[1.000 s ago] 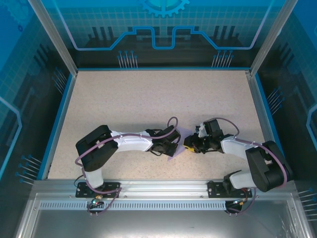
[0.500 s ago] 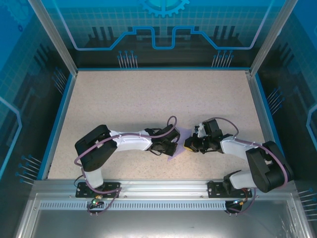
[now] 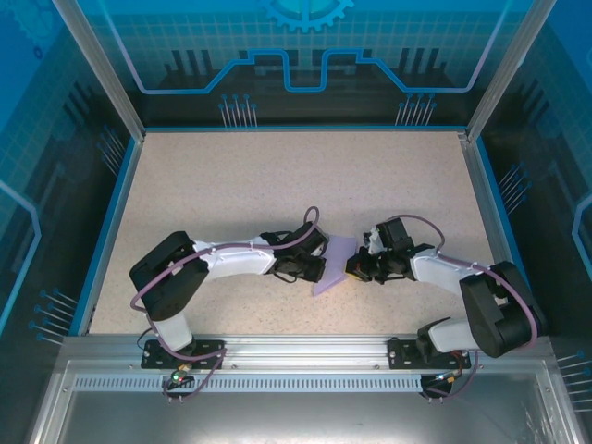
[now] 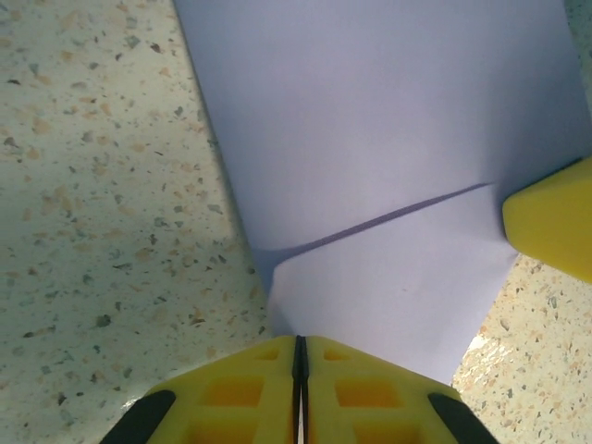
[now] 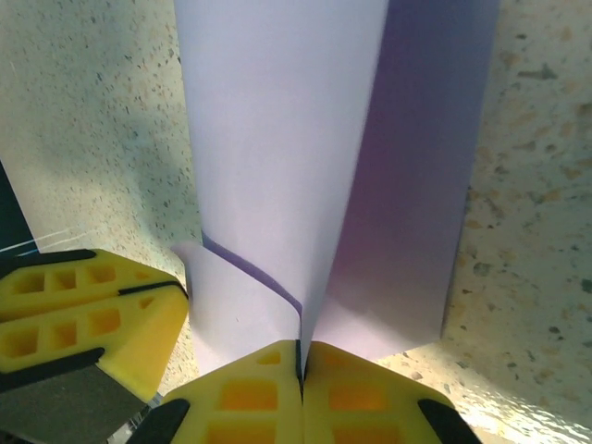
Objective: Fold a paper plane with a square sheet of paper (pick it up from the middle)
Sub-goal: Fourth fold the wing at the center of the table.
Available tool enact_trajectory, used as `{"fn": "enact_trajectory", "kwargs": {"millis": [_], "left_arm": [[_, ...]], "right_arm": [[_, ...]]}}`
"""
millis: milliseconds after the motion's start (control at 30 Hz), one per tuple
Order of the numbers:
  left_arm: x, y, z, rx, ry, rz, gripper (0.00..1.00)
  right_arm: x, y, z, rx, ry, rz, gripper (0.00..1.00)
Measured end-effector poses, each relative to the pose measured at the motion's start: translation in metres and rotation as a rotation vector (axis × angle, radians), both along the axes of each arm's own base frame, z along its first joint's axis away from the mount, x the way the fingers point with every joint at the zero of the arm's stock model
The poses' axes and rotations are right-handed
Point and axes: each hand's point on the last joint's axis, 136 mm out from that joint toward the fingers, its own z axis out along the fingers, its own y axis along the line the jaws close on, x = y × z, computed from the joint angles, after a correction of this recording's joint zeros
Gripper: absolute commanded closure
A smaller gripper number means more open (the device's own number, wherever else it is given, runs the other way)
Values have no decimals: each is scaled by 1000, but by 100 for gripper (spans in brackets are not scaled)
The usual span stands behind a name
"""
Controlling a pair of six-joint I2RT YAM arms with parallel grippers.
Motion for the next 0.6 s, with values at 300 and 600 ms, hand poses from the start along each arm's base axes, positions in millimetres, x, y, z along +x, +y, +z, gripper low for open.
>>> {"fn": "enact_trajectory", "kwargs": {"millis": [300,600], "left_arm": [[1,-4,2,-27,8,-6,90],[-3,-5,-13,-14,41,-14,93]], "right_arm": [[-2,-2,-4,-18,7,7,95],[-3,-2,-6,-22,16,8,94]]}}
